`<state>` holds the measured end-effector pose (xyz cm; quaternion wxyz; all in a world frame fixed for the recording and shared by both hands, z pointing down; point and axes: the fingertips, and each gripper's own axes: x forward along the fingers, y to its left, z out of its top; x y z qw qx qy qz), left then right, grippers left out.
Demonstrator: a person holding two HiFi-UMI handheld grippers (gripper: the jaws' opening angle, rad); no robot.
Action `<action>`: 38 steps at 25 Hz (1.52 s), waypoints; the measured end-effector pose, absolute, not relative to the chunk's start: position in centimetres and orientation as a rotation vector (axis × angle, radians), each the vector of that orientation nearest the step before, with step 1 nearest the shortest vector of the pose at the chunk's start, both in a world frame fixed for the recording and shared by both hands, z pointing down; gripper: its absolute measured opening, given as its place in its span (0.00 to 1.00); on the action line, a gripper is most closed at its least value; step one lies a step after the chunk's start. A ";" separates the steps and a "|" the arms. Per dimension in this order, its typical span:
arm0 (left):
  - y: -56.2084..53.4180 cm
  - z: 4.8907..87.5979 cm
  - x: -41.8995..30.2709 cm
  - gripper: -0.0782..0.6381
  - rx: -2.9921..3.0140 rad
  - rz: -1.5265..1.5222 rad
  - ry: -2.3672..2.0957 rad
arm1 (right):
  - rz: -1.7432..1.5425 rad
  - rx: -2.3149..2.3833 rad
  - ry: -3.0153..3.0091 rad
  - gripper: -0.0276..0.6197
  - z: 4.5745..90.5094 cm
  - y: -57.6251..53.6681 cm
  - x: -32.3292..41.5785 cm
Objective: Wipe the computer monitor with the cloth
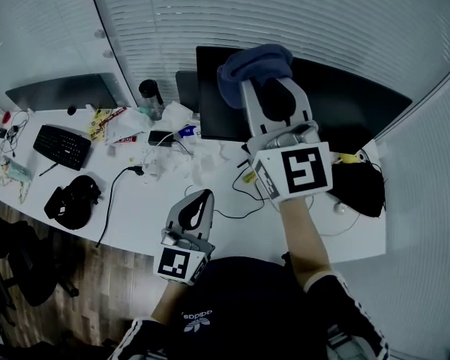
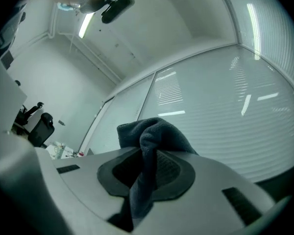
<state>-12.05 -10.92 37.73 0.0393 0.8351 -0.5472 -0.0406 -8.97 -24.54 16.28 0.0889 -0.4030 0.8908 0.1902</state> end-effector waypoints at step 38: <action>-11.9 38.9 -14.0 0.12 2.491 -0.123 -1.721 | 0.713 -1.348 2.738 0.12 19.9 -34.9 -8.7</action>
